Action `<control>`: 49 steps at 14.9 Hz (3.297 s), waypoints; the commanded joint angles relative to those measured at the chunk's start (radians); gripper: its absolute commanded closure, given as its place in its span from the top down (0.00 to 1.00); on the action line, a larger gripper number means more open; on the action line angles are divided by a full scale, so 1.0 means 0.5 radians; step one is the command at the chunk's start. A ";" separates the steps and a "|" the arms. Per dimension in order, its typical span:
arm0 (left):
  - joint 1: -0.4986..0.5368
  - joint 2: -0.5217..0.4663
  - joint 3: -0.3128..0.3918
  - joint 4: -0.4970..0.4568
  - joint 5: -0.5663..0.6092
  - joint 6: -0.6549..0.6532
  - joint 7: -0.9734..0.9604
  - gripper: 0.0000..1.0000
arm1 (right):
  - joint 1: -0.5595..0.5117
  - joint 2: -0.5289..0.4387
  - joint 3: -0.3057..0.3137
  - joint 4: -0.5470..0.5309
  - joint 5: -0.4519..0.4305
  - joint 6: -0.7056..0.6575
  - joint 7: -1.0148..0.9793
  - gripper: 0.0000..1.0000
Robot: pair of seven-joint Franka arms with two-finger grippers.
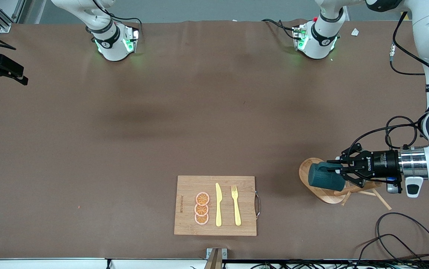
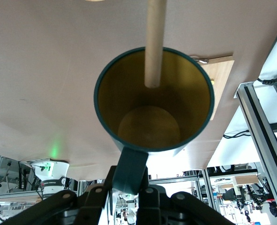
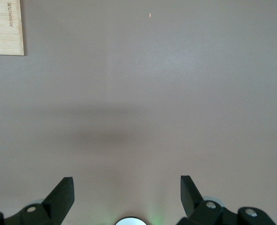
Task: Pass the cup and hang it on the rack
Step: 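Slide the mug handle onto a rack peg with the left gripper, then open the left gripper and release the mug on the rack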
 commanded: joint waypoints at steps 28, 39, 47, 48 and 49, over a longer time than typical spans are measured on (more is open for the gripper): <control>0.343 0.173 -0.014 0.023 -0.322 -0.170 0.287 0.31 | -0.023 0.026 0.018 0.053 0.022 -0.095 -0.101 1.00; 0.285 -0.118 -0.020 0.048 -0.185 -0.158 0.303 1.00 | -0.023 0.026 0.018 0.053 0.019 -0.095 -0.107 1.00; 0.006 -0.511 -0.029 0.045 0.765 -0.158 0.461 1.00 | -0.017 0.026 0.018 0.053 0.007 -0.095 -0.107 1.00; -0.034 -0.539 -0.026 0.042 0.894 -0.158 0.584 1.00 | -0.017 0.026 0.018 0.053 0.007 -0.095 -0.107 1.00; -0.092 -0.572 -0.026 0.041 1.093 -0.158 0.709 1.00 | -0.017 0.026 0.018 0.053 0.007 -0.095 -0.107 1.00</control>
